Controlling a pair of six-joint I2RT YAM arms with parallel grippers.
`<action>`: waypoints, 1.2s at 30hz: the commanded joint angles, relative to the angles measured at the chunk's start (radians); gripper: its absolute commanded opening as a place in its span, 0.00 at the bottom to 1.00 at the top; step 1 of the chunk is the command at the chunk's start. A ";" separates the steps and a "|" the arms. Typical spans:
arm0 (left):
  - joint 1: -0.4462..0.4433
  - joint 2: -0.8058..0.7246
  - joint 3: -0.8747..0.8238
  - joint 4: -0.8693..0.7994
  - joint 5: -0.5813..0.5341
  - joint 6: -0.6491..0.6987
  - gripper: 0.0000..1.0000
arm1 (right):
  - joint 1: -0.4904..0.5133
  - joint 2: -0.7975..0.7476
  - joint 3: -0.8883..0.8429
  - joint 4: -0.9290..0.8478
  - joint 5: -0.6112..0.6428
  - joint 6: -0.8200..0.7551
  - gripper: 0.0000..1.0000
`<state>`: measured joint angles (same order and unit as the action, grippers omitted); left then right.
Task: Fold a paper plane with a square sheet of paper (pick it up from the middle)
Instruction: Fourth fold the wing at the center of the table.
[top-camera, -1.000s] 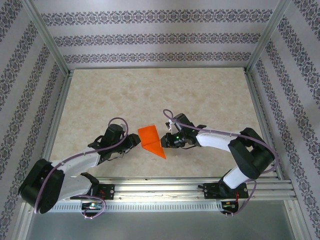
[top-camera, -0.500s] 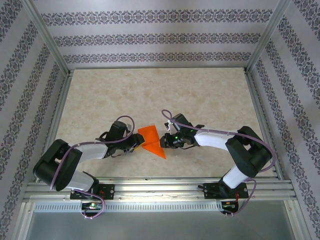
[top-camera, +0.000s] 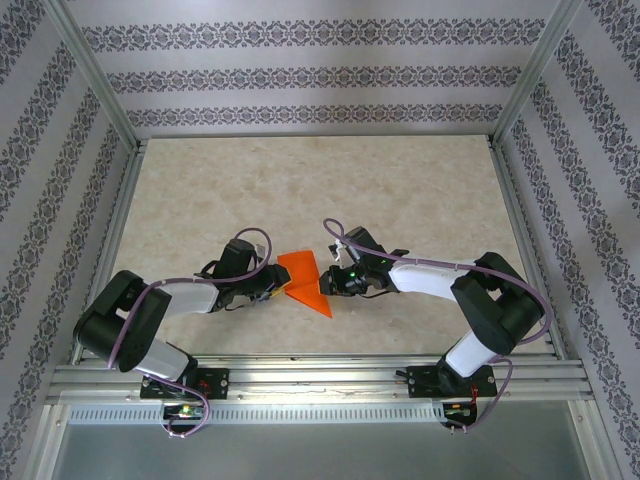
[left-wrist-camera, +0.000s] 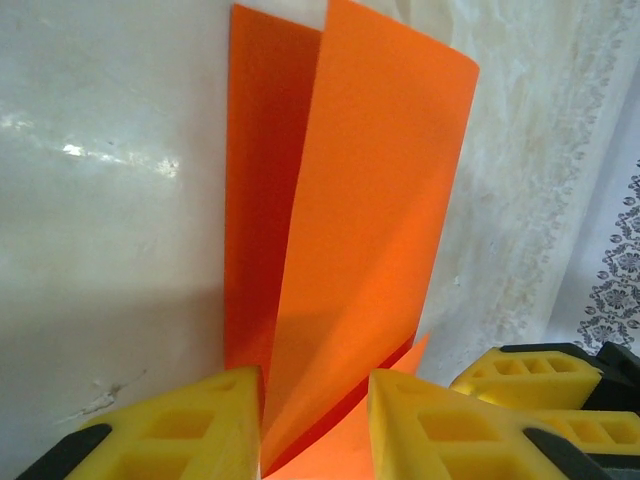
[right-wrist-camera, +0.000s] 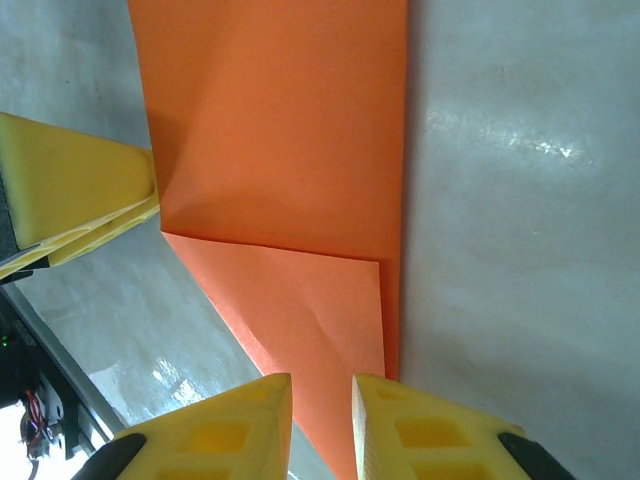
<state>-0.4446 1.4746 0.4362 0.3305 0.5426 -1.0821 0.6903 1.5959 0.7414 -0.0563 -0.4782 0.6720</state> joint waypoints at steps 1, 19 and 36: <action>0.009 -0.026 0.006 0.043 0.002 -0.007 0.32 | 0.009 -0.007 -0.012 0.011 0.013 0.006 0.23; 0.009 0.123 0.024 0.324 0.122 -0.099 0.25 | 0.087 -0.174 -0.084 0.007 0.274 -0.159 0.28; -0.074 0.004 -0.057 0.337 -0.106 -0.228 0.02 | 0.398 -0.212 -0.263 0.335 0.749 -0.641 0.39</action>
<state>-0.4950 1.5196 0.3889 0.6876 0.5171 -1.2850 1.0645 1.3594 0.4927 0.1616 0.1719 0.1501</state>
